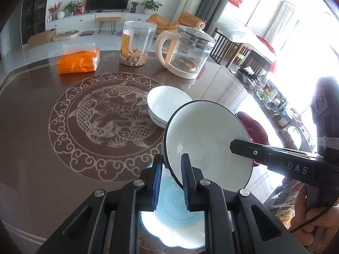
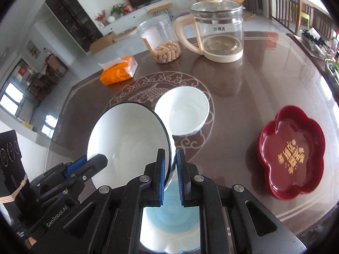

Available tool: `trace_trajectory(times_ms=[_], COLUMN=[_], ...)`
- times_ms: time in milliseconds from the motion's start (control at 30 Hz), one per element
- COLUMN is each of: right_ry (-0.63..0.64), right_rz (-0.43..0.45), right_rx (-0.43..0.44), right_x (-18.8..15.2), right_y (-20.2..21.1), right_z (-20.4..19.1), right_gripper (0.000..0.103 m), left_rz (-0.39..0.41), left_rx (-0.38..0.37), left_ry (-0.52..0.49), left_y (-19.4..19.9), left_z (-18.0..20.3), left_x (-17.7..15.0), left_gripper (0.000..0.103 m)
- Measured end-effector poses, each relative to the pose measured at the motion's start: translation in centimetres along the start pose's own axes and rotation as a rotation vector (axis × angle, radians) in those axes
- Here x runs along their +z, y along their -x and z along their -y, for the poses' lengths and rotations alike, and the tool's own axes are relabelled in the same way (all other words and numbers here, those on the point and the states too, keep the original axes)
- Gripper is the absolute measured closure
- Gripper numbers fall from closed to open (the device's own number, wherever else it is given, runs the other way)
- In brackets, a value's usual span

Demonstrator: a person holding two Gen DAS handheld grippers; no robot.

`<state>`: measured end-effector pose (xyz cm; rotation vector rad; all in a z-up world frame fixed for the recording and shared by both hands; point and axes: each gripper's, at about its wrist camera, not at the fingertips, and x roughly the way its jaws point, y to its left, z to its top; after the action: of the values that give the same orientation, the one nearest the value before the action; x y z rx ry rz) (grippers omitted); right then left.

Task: Organize plates and bowls
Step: 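Carry the black-rimmed bowl into the scalloped bowl and open both grippers, then withdraw both grippers from the nested bowls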

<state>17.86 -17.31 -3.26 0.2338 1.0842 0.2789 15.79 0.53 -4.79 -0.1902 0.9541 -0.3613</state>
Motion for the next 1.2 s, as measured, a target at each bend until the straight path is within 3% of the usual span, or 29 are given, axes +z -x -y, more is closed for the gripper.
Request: trace_trajectory(times_ms=[133, 300, 467, 767, 867, 933, 1000, 1033, 1067, 1100, 1167, 1200], right_ry=[-0.043, -0.103, -0.113, -0.071, -0.062, -0.064, -0.06, -0.056, -0.056, -0.055, -0.055, -0.052], right_rz=[-0.043, -0.089, -0.099, -0.037, 0.004, 0.044, 0.116, 0.159, 0.204, 0.253, 0.361, 0.408], right_rx=[-0.028, -0.02, -0.022, -0.031, -0.014, 0.015, 0.018, 0.012, 0.0, -0.025, -0.111, -0.159], right_x=[-4.2, -7.0, -8.3, -8.5, -8.9, -9.3, -9.8, -10.2, -10.6, -11.1, -12.5, -13.3], right_y=[-1.2, -3.8, -5.1, -4.8, -4.6, -4.0, -2.7, -1.8, -0.9, 0.1, 1.9, 2.6], right_z=[1.3, 3.1, 3.3, 2.7, 2.6, 2.6, 2.4, 2.4, 2.4, 2.4, 2.5, 2.5], right_gripper=[0.088, 0.089, 0.089, 0.086, 0.077, 0.051, 0.038, 0.038, 0.038, 0.033, 0.027, 0.026], left_rz=[-0.064, -0.088, -0.089, -0.079, -0.07, -0.049, -0.02, -0.004, 0.015, 0.04, 0.11, 0.143], left_rx=[0.0, 0.027, 0.045, 0.066, 0.076, 0.095, 0.119, 0.131, 0.144, 0.157, 0.206, 0.237], left_ry=[0.016, 0.0, -0.01, -0.033, -0.051, -0.061, -0.06, -0.052, -0.042, -0.031, -0.016, -0.017], left_y=[-1.8, -3.2, -3.6, -4.0, -3.8, -3.4, -2.6, -2.1, -1.6, -1.0, 0.4, 1.0], left_z=[0.2, 0.1, -0.1, -0.1, 0.1, 0.2, 0.1, -0.1, -0.3, -0.4, -0.5, -0.4], left_x=[-3.0, -4.8, -5.3, -6.1, -6.2, -6.3, -6.4, -6.4, -6.5, -6.7, -7.1, -7.3], left_gripper=[0.086, 0.086, 0.086, 0.085, 0.083, 0.082, 0.08, 0.078, 0.066, 0.047, 0.023, 0.019])
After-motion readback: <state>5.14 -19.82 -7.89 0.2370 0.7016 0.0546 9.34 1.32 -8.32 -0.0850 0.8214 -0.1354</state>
